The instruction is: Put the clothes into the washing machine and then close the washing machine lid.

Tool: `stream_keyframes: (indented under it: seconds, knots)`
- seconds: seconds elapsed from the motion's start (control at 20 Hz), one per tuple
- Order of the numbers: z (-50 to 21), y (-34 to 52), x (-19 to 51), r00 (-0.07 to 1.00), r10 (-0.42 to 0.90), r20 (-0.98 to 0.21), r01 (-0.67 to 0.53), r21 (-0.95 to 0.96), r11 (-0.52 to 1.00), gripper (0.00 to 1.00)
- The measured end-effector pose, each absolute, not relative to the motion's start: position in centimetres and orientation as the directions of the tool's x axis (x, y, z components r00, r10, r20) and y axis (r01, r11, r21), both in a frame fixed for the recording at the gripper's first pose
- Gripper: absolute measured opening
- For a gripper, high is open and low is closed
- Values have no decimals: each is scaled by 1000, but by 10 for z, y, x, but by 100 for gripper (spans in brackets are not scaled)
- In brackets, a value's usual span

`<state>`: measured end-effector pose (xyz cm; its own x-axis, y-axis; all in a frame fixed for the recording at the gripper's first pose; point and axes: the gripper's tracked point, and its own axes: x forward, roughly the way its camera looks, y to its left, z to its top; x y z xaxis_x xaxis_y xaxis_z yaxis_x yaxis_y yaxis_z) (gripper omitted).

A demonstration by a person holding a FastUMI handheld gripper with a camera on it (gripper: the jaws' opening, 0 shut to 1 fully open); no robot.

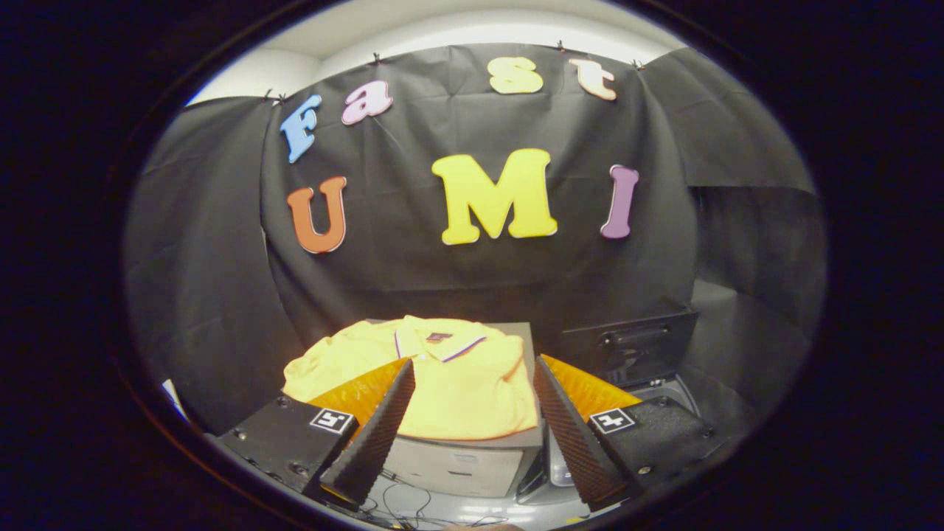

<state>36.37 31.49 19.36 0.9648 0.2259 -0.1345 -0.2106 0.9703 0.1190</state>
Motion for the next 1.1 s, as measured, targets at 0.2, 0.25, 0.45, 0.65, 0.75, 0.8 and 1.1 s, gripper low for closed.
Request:
stream_keyframes:
  seconds: [0.2,0.25,0.45,0.65,0.75,0.8,1.1]
  knots:
    - [172,362,409,936,257,-241,-230,134,964,100]
    - [168,374,420,929,262,-262,-234,134,963,100]
    - [154,411,452,910,265,-319,-237,123,964,100]
    - [131,441,479,893,250,-375,-223,113,968,100]
    - [118,444,485,886,220,-409,-198,96,975,100]
    - [123,447,490,904,199,-380,-187,68,980,100]
    - [116,448,493,904,138,-404,-144,15,989,100]
